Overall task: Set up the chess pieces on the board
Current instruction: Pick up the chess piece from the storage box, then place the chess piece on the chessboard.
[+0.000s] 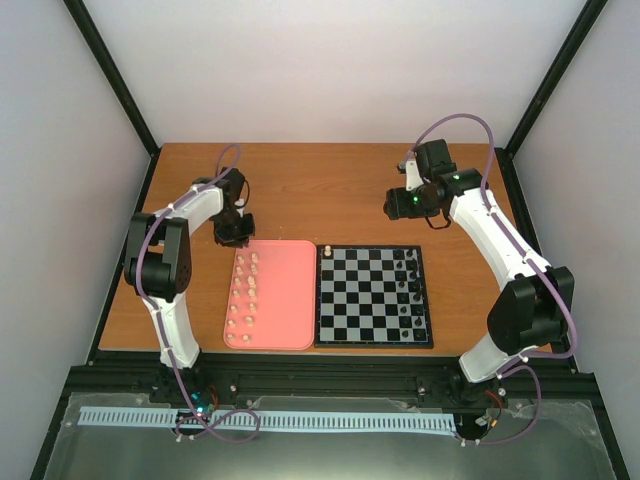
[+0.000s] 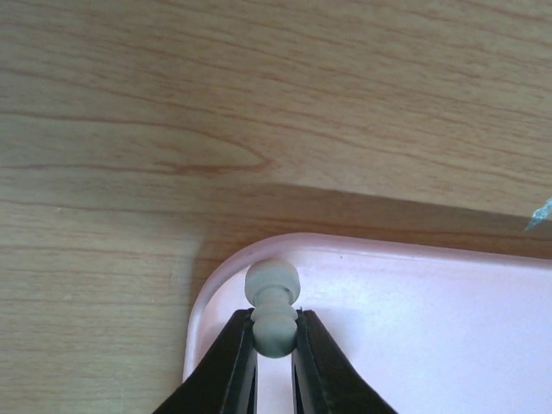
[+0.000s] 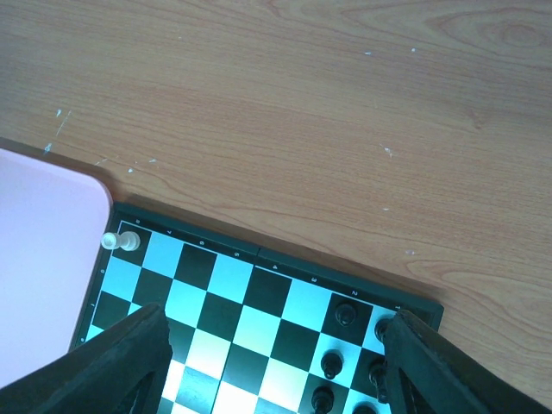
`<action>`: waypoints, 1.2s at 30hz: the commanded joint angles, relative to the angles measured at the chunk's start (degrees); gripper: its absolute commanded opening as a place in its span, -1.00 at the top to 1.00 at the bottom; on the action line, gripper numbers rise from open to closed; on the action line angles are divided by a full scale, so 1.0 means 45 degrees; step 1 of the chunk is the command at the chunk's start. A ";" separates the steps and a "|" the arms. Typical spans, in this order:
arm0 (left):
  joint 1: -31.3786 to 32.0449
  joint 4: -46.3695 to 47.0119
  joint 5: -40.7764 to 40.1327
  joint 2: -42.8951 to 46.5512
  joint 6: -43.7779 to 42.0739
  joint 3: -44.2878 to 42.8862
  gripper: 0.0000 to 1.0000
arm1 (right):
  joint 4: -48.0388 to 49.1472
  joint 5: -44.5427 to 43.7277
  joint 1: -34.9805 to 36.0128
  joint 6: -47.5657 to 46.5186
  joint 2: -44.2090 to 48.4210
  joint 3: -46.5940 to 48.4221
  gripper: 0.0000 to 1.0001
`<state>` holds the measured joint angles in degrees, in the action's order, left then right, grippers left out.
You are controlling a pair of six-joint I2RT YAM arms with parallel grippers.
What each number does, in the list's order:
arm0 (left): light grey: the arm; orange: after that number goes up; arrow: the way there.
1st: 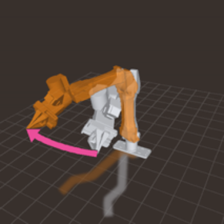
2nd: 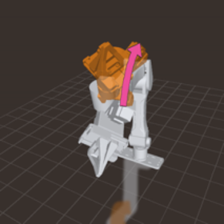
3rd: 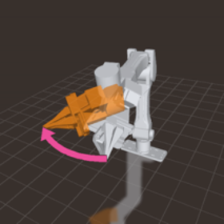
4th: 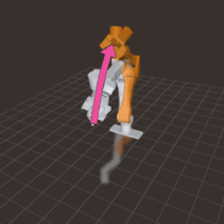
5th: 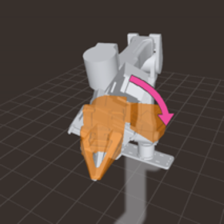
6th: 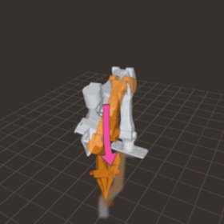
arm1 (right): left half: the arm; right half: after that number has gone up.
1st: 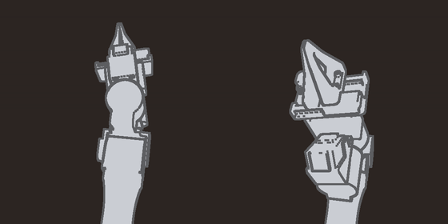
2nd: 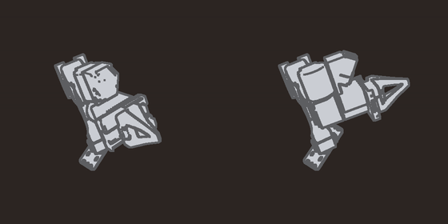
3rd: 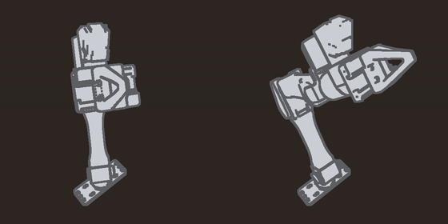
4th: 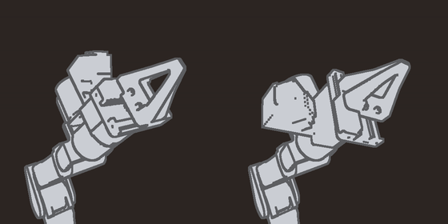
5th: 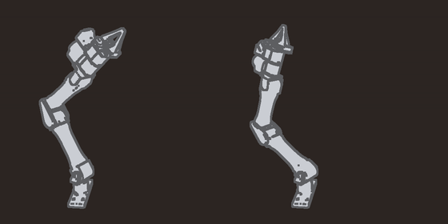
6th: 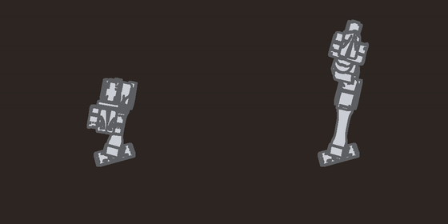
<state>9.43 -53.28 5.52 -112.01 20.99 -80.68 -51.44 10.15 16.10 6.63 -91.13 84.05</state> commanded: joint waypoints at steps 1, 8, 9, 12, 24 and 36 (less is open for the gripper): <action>0.0424 -0.0831 -0.0073 0.0308 -0.0162 -0.0798 0.98 | -0.0014 0.0150 -0.0126 -0.0165 -0.0190 0.0215 -0.36; 0.2577 -0.2309 0.0602 0.0544 -0.0100 -0.2655 0.98 | 0.0007 -0.0030 -0.0131 -0.0165 -0.0217 0.0225 -0.37; 0.2900 -0.2473 0.0670 0.0365 -0.0047 -0.3107 0.99 | -0.0009 -0.0083 -0.0122 -0.0165 -0.0219 0.0252 -0.37; 0.3610 -0.2842 0.0959 -0.0438 0.0130 -0.4659 0.98 | -0.0034 -0.0222 -0.0164 -0.0112 -0.0213 0.0258 -0.37; 0.5861 -0.4294 0.1444 -0.3994 -0.0742 -0.9633 0.98 | 0.0025 -0.0200 -0.0343 -0.0078 -0.0051 0.0180 -0.37; 0.6684 -0.4281 0.1492 -0.4983 -0.1335 -1.0209 0.98 | 0.0042 -0.0181 -0.0403 -0.0064 0.0056 0.0056 -0.37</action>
<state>39.40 -71.02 11.97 -133.97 16.93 -125.08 -51.46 9.67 15.03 6.63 -91.55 84.07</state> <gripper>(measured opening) 0.114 0.684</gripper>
